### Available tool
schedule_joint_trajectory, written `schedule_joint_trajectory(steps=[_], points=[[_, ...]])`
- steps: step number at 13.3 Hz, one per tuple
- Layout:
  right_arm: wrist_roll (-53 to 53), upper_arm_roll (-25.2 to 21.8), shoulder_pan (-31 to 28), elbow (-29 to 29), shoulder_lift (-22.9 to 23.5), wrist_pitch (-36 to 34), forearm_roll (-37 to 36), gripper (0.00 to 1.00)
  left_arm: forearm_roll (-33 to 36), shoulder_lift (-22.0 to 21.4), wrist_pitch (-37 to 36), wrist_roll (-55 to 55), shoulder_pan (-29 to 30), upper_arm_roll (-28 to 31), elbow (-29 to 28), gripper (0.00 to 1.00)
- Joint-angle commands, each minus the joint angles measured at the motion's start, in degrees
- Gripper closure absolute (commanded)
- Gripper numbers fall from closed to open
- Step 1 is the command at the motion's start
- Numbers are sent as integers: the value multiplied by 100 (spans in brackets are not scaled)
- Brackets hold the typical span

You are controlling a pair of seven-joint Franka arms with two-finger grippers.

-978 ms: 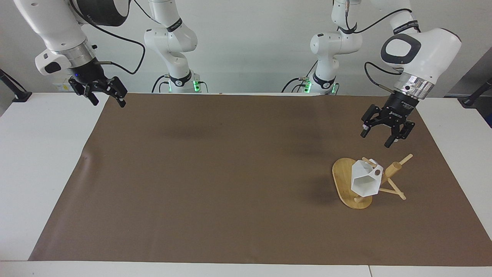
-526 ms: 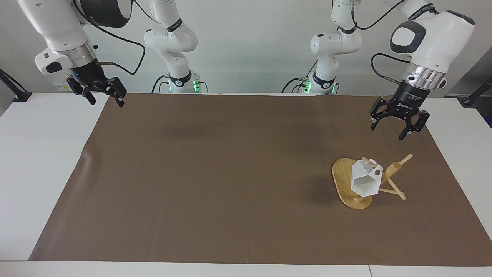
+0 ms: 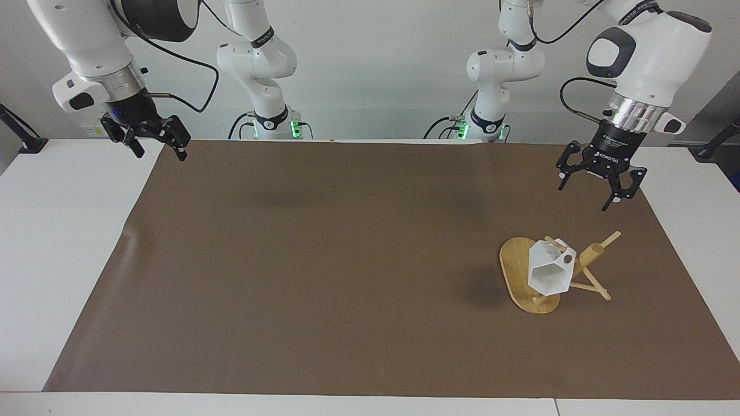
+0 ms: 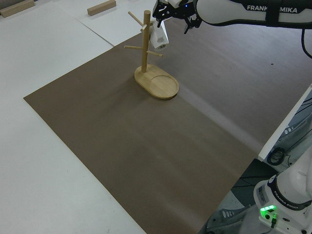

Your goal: Hang cup on rack

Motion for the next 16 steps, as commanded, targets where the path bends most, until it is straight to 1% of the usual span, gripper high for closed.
schedule_joint_trajectory(steps=[1,4,6,9,10,13,16], points=[[-104,15,-4,-142,-140,-22,-63,0,125,64,-435,1204,-39,-3,205,0],[-104,6,-4,-142,-140,-22,-46,0,125,55,-1058,3136,-22,6,390,0],[-104,15,-4,-142,-140,-22,-46,0,134,55,-1288,4140,-22,15,434,0],[-104,15,-4,-142,-140,-31,-46,0,502,55,-1762,5756,-30,6,644,0],[-104,6,-4,-142,-140,-22,-46,0,581,64,-1842,6223,-30,6,723,0],[-104,15,-4,-142,-140,-22,-46,0,661,73,-1851,7165,-30,6,873,0],[-104,15,-4,-142,-140,-22,-37,0,1038,81,-2070,8595,-30,-3,1031,0]])
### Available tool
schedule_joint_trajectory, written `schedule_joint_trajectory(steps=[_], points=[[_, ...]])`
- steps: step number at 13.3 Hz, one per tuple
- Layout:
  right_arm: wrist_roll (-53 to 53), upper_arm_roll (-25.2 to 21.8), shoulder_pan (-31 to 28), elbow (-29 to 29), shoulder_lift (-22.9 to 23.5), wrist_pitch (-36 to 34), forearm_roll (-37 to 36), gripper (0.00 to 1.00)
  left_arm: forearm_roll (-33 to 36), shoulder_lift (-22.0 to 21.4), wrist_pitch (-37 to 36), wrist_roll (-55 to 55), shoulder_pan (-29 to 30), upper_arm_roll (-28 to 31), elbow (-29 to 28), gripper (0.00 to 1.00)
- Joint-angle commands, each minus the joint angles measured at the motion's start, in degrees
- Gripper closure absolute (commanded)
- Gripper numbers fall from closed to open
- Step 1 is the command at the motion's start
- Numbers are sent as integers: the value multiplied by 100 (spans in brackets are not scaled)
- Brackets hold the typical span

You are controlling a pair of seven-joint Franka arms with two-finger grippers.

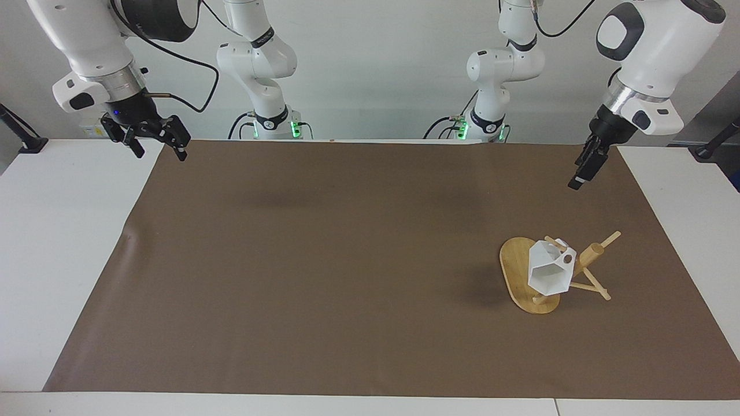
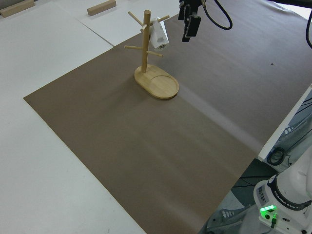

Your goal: Hang cup on rack

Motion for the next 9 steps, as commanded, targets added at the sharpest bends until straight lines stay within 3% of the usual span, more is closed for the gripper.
schedule_joint_trajectory(steps=[1,5,8,9], points=[[-104,15,-4,-141,-140,-22,-37,0,268,81,-399,1337,-30,12,316,0],[-104,15,-4,-141,-140,-22,-37,0,462,81,-978,3264,-48,-49,518,0],[-104,15,-4,-141,-140,-22,-37,0,532,133,-1602,3452,-179,-163,869,0],[-104,15,-4,-141,-140,-22,-37,0,497,90,-1517,3470,-249,-172,722,0]])
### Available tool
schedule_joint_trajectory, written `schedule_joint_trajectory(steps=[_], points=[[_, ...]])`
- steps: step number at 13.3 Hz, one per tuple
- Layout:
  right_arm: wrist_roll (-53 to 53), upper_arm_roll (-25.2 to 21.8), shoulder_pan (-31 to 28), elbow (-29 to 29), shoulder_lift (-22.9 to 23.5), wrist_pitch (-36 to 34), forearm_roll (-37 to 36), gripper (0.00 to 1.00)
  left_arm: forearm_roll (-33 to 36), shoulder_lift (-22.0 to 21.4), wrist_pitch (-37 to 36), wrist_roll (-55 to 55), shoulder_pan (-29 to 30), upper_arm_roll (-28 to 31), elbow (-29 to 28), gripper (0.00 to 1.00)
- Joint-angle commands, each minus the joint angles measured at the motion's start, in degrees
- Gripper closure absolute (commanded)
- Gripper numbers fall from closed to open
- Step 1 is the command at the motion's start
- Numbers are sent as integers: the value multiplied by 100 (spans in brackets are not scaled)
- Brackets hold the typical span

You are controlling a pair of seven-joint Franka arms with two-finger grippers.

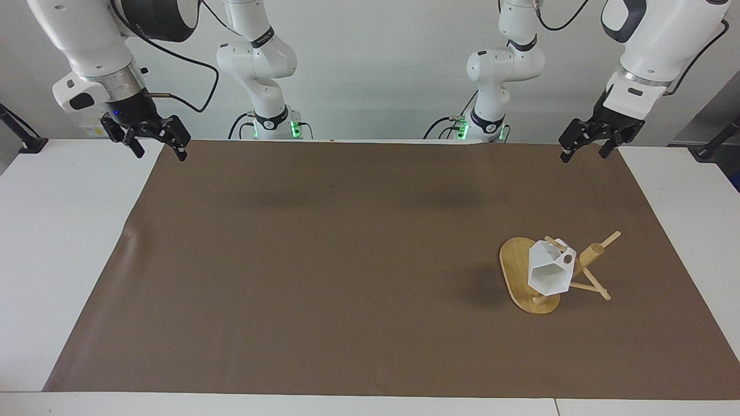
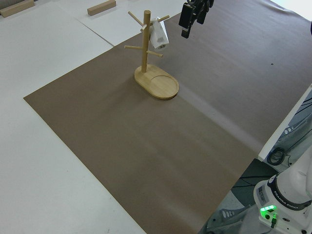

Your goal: Hang cup on rack

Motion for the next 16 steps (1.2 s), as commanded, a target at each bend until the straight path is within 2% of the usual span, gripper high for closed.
schedule_joint_trajectory(steps=[1,4,8,16], points=[[-104,15,-5,-141,-140,-31,-46,0,129,52,-193,89,-173,-2,48,0],[-104,15,-5,-141,-140,-31,-46,0,111,52,-43,71,-191,-11,64,0],[-104,15,-5,-141,-140,-31,-46,0,-47,262,-298,194,-261,-28,591,0],[-104,15,-5,-141,-140,-22,-46,0,-56,227,-298,599,-191,7,539,0]])
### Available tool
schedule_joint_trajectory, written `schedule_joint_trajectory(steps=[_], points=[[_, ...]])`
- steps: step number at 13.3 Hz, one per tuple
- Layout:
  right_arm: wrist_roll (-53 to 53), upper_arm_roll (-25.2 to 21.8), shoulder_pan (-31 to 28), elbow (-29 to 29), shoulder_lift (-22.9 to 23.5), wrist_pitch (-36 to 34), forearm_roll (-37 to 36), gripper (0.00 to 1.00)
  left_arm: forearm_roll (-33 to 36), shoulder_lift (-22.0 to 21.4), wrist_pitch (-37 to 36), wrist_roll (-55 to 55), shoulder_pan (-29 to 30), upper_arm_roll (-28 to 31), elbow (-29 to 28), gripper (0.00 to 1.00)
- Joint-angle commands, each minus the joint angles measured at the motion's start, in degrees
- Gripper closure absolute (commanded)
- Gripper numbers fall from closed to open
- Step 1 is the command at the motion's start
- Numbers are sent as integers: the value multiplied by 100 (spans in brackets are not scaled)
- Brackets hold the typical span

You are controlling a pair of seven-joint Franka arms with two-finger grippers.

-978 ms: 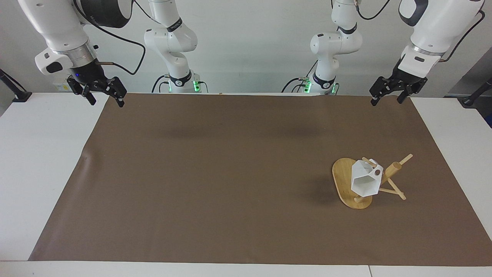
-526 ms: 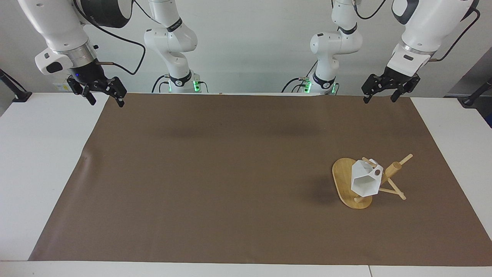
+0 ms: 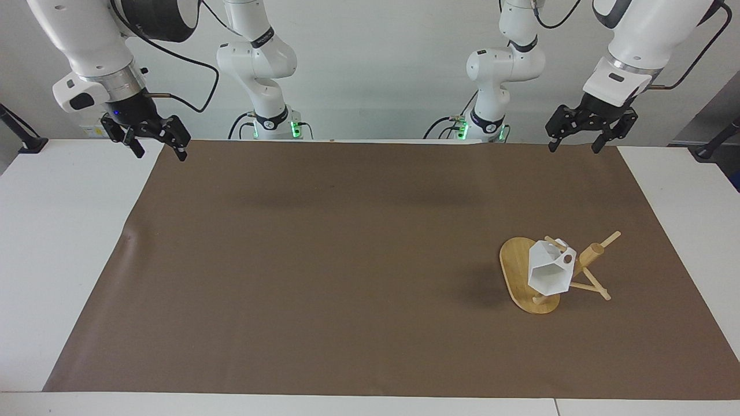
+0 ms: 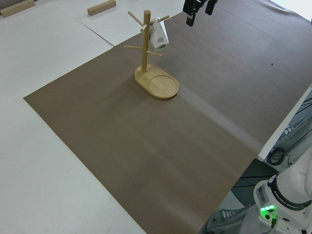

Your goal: Hang cup on rack

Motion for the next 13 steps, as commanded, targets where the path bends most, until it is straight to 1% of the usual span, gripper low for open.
schedule_joint_trajectory(steps=[1,13], points=[[-104,15,-5,-139,-140,-22,-37,0,-42,34,-194,93,-9,37,162,0],[-104,15,-5,-139,-140,-22,-37,0,-33,-2,-256,85,-52,46,118,0]])
